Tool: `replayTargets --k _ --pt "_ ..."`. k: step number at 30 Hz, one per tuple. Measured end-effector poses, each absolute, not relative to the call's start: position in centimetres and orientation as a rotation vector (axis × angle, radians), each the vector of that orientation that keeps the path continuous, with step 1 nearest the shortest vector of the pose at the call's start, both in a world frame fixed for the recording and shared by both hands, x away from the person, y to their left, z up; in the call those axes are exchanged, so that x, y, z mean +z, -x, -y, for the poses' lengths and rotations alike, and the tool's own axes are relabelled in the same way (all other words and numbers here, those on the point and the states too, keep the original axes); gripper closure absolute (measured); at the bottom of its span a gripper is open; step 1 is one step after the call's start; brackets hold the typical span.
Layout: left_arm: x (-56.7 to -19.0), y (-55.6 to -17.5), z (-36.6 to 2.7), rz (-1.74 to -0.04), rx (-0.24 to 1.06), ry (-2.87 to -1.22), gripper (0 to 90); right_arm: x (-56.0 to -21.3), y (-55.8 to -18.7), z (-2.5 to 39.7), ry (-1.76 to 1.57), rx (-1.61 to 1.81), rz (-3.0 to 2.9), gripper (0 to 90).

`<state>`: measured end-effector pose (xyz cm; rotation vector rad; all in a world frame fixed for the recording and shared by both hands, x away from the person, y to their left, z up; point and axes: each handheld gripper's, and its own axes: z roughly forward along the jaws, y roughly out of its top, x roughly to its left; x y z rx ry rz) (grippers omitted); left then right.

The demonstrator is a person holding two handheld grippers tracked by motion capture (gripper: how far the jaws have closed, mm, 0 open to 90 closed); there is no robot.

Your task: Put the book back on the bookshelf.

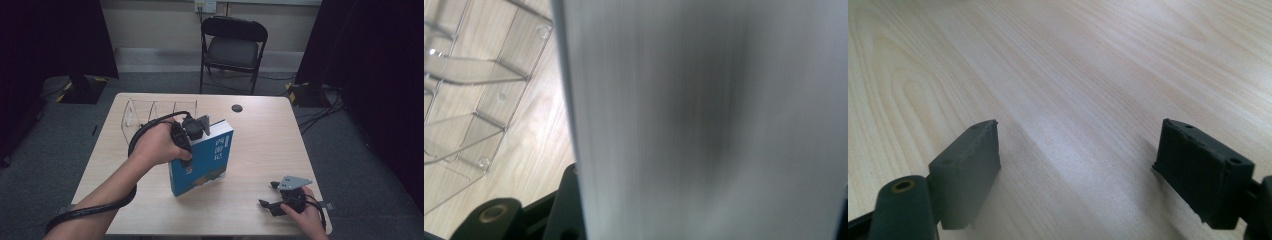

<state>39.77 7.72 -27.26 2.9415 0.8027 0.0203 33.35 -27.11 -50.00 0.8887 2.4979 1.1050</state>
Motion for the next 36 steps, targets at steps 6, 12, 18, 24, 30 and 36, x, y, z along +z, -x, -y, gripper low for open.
replayTargets --k 6,12,18,24,30,36 --pt "-27.0 -39.9 -8.9 -0.874 0.033 -2.925 61.9 -50.0 -33.4 27.1 -0.889 1.105 -2.498 16.8" --pt "-26.8 -40.1 -10.0 -0.918 0.027 -2.918 61.9 -50.0 -33.3 27.1 -0.889 1.106 -2.498 16.9" --pt "-26.5 -40.2 -11.1 -0.962 0.034 -2.890 62.0 -50.0 -33.3 27.1 -0.889 1.105 -2.498 16.9" --pt "-26.2 -40.2 -12.2 -1.007 0.030 -2.883 62.0 -50.0 -33.4 27.1 -0.889 1.105 -2.498 16.9" --pt "-25.9 -40.2 -13.7 -1.036 0.012 -2.870 62.0 -50.0 -33.3 27.1 -0.889 1.106 -2.498 16.9" --pt "-25.9 -39.9 -14.8 -1.075 0.008 -2.841 62.0 -50.0 -33.4 27.1 -0.889 1.106 -2.498 16.9"
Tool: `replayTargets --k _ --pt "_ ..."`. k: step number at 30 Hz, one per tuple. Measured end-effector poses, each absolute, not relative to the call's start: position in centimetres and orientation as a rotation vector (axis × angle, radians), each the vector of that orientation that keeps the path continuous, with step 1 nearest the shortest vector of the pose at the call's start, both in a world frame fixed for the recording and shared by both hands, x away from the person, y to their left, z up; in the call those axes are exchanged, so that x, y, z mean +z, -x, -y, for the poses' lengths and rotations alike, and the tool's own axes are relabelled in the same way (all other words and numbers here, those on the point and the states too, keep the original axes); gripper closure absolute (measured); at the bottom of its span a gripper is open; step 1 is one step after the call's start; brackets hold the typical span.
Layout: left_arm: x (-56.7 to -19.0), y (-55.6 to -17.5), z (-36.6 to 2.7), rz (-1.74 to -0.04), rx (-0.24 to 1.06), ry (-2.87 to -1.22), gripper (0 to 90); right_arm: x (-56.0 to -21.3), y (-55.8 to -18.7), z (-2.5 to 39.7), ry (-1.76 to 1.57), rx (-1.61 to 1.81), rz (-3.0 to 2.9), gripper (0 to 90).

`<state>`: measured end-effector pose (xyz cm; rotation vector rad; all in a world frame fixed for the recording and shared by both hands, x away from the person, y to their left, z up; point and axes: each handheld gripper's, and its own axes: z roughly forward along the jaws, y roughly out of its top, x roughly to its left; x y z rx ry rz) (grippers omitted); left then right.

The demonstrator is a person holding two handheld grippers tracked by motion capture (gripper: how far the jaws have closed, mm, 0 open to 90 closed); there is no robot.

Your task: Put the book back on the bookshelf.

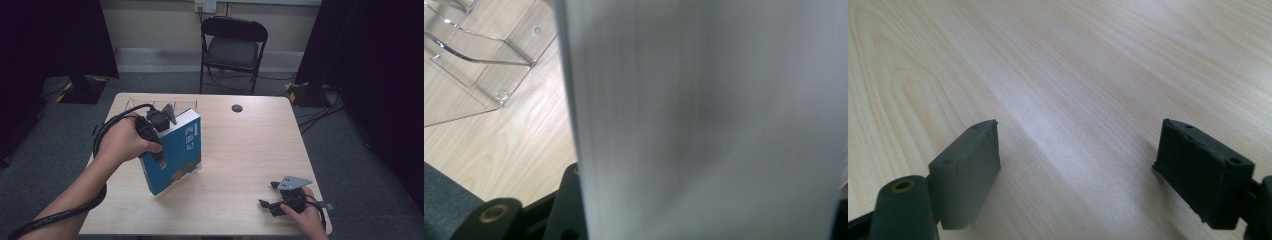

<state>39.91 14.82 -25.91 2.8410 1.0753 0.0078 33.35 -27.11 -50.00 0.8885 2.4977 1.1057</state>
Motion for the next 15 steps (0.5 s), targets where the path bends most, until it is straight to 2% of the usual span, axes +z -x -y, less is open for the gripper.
replayTargets --k 15 --pt "-25.9 -40.1 -17.0 -1.182 -0.011 -2.777 62.0 -50.0 -33.4 27.1 -0.889 1.106 -2.498 16.9"
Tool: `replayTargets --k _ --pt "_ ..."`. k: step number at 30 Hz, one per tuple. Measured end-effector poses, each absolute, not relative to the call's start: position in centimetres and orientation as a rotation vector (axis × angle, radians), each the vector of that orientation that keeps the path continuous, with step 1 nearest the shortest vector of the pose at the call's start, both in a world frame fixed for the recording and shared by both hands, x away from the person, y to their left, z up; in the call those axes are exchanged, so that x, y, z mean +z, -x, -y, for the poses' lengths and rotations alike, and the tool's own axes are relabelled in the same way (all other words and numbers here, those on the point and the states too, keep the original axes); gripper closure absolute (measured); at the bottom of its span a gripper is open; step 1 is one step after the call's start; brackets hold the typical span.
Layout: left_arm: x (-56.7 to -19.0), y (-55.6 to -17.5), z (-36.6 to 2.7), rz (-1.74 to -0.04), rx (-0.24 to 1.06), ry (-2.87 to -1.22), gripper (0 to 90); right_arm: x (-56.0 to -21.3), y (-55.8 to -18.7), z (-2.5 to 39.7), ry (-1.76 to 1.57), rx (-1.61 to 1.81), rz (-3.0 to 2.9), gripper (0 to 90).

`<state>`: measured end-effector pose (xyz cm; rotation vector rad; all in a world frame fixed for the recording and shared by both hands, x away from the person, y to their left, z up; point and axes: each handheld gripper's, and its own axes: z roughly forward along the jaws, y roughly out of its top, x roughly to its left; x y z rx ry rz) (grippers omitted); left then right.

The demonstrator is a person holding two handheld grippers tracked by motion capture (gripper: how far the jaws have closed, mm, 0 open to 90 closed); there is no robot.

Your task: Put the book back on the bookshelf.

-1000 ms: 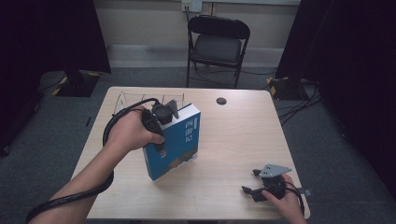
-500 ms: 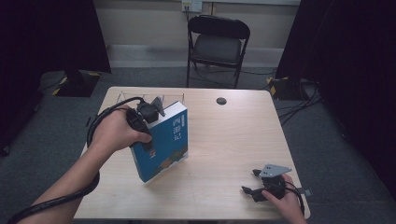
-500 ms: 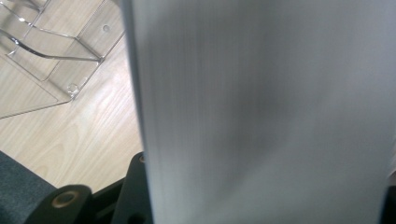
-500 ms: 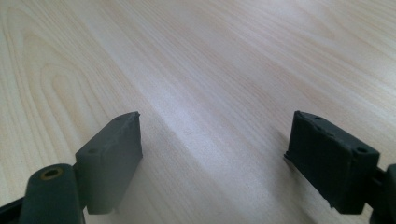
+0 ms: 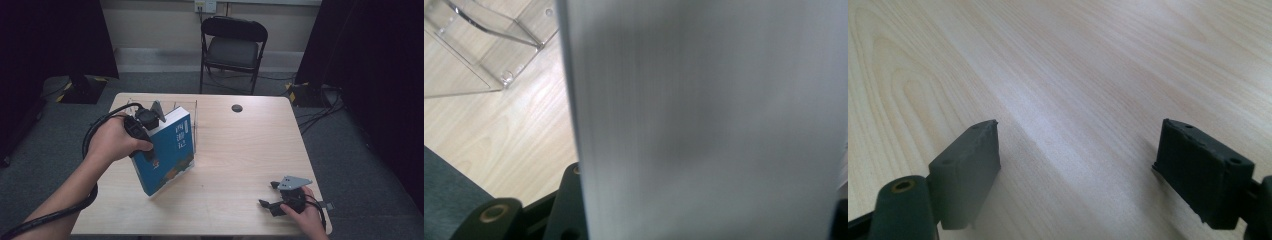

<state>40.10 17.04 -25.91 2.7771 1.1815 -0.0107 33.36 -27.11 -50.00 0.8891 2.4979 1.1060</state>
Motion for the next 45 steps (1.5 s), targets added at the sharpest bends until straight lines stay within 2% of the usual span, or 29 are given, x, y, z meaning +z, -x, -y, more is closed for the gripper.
replayTargets --k 27,45 --pt "-26.5 -43.5 -17.9 -1.391 -0.036 -2.658 62.1 -50.0 -33.4 27.1 -0.889 1.107 -2.498 16.9" --pt "-25.9 -44.4 -16.7 -1.467 -0.040 -2.606 62.0 -50.0 -33.4 27.1 -0.887 1.106 -2.500 16.9"
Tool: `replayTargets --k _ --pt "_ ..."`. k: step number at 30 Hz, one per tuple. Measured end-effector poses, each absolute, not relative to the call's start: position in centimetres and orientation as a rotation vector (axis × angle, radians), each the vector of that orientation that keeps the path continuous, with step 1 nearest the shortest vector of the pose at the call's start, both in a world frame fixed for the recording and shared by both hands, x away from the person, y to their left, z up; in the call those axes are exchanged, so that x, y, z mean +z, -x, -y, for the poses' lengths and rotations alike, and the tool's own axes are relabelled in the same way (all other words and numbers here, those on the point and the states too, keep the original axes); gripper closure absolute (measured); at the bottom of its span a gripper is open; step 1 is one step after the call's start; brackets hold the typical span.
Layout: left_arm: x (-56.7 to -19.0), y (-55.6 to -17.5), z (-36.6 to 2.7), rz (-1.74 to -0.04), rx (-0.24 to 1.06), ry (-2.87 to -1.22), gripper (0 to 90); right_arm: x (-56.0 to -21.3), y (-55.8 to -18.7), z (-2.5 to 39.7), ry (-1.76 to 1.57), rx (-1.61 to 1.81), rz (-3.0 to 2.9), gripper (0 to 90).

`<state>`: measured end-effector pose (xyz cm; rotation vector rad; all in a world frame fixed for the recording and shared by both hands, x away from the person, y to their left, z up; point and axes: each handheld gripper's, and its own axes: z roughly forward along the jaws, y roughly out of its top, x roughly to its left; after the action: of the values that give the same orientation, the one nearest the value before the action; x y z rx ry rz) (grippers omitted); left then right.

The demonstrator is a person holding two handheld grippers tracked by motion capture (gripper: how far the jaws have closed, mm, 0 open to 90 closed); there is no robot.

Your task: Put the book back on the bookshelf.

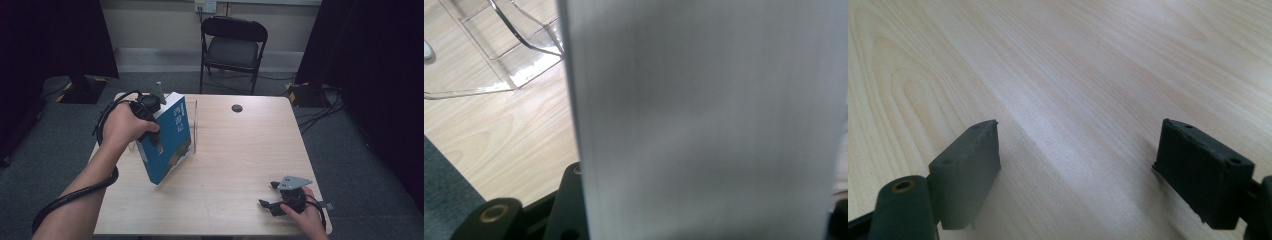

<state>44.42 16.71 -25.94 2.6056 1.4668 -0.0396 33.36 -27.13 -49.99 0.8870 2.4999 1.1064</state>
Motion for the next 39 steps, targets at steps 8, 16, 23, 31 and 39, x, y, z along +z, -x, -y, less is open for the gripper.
replayTargets --k 8,16,23,31,39 --pt "-26.3 -45.1 -16.2 -1.508 -0.034 -2.607 62.1 -50.0 -33.4 27.1 -0.887 1.106 -2.500 16.9" --pt "-26.3 -45.6 -16.2 -1.533 -0.053 -2.570 62.1 -50.0 -33.4 27.1 -0.890 1.103 -2.502 16.8" --pt "-26.2 -46.0 -16.2 -1.555 -0.050 -2.561 62.1 -50.0 -33.4 27.1 -0.888 1.104 -2.501 16.8" --pt "-26.2 -46.4 -16.2 -1.533 -0.024 -2.560 62.1 -50.0 -33.4 27.1 -0.887 1.106 -2.500 16.8" --pt "-26.4 -47.0 -16.0 -1.557 -0.043 -2.535 62.1 -50.0 -33.4 27.1 -0.886 1.102 -2.500 16.8"
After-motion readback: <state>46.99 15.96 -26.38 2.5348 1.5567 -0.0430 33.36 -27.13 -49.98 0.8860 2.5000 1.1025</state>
